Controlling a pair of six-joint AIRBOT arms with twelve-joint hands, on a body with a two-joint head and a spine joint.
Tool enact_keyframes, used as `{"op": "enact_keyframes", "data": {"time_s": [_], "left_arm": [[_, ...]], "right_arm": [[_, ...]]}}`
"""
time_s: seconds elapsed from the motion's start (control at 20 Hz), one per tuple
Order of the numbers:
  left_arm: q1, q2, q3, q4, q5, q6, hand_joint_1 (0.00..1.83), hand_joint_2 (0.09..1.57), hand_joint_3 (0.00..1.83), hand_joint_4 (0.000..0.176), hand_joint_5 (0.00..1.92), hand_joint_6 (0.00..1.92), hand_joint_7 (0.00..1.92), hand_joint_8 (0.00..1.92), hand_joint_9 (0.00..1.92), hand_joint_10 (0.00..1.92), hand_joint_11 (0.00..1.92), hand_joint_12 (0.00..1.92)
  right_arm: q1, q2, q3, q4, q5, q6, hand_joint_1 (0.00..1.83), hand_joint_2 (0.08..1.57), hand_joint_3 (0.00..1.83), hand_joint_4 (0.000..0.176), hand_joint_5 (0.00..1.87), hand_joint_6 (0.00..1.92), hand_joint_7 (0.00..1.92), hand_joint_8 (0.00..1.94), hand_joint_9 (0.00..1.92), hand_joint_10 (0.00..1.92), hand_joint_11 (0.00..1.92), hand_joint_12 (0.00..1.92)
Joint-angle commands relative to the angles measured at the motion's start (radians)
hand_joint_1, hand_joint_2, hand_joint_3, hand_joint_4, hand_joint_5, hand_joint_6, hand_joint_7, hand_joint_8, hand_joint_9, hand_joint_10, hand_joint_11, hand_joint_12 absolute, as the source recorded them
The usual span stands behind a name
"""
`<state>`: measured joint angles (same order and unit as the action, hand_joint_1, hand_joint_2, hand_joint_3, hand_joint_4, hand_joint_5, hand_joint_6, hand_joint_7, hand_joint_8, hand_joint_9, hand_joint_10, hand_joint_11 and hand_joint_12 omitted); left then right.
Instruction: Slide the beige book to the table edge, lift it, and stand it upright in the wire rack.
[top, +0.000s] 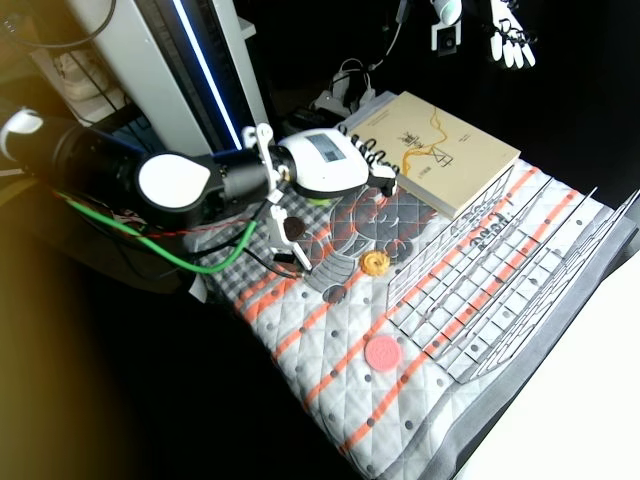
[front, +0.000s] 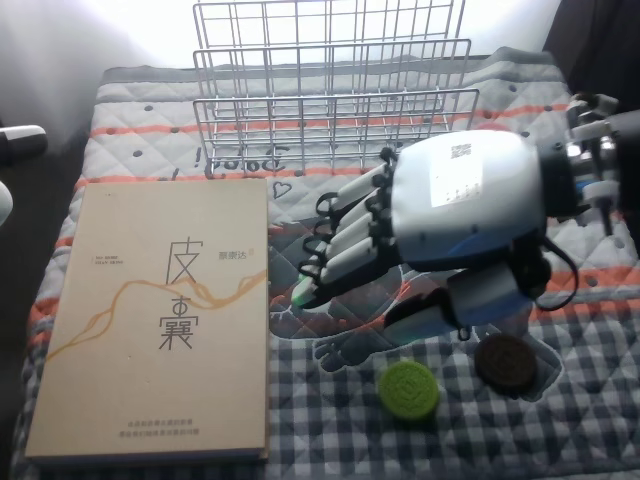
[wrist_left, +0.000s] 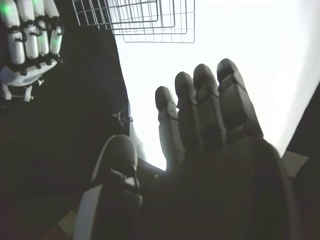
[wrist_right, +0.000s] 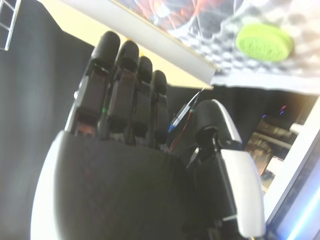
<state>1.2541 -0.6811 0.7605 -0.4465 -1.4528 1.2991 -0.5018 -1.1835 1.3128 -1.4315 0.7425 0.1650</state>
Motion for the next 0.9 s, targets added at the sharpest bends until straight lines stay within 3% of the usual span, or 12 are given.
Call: {"op": "enact_keyframes", "data": {"time_s": [0.0,0.2,0.25,0.4,0.65,0.85], "left_arm": [[-0.001,0.003,0.008,-0.005,-0.129,-0.014,0.13,1.37,0.0,0.07,0.53,0.0,0.45,0.0,0.33,0.0,0.16,0.0],[0.0,0.002,0.008,-0.005,-0.129,-0.02,0.11,1.38,0.0,0.071,0.52,0.0,0.44,0.0,0.32,0.0,0.15,0.0],[0.001,0.002,0.008,-0.005,-0.129,-0.02,0.12,1.38,0.0,0.057,0.53,0.0,0.45,0.0,0.32,0.0,0.16,0.01],[0.001,0.002,0.009,-0.005,-0.129,-0.025,0.12,1.37,0.0,0.077,0.53,0.0,0.44,0.0,0.31,0.0,0.16,0.0],[0.001,0.0,0.017,0.001,-0.133,-0.049,0.11,1.37,0.0,0.07,0.55,0.01,0.46,0.0,0.33,0.01,0.18,0.01],[0.001,0.0,0.019,0.001,-0.127,-0.049,0.13,1.37,0.0,0.082,0.56,0.01,0.46,0.0,0.33,0.0,0.14,0.0]], "right_arm": [[0.012,-0.01,0.002,0.056,0.044,0.006,0.23,1.44,0.0,0.0,0.43,0.0,0.54,0.01,0.66,0.02,0.44,0.76],[0.011,-0.039,0.02,0.049,0.023,0.006,0.16,1.44,0.0,0.0,0.42,0.0,0.52,0.0,0.64,0.0,0.44,0.73],[0.01,-0.047,0.026,0.049,0.018,0.006,0.14,1.44,0.0,0.0,0.43,0.0,0.53,0.0,0.65,0.0,0.44,0.73],[0.007,-0.076,0.042,0.042,0.008,0.006,0.16,1.43,0.0,0.0,0.44,0.0,0.57,0.01,0.69,0.01,0.46,0.76],[-0.006,-0.097,0.051,0.007,-0.009,0.006,0.2,1.44,0.0,0.0,0.47,0.01,0.58,0.01,0.69,0.0,0.49,0.64],[-0.013,-0.111,0.061,-0.026,-0.026,0.016,0.14,1.45,0.0,0.0,0.49,0.0,0.6,0.0,0.71,0.0,0.46,0.7]]}}
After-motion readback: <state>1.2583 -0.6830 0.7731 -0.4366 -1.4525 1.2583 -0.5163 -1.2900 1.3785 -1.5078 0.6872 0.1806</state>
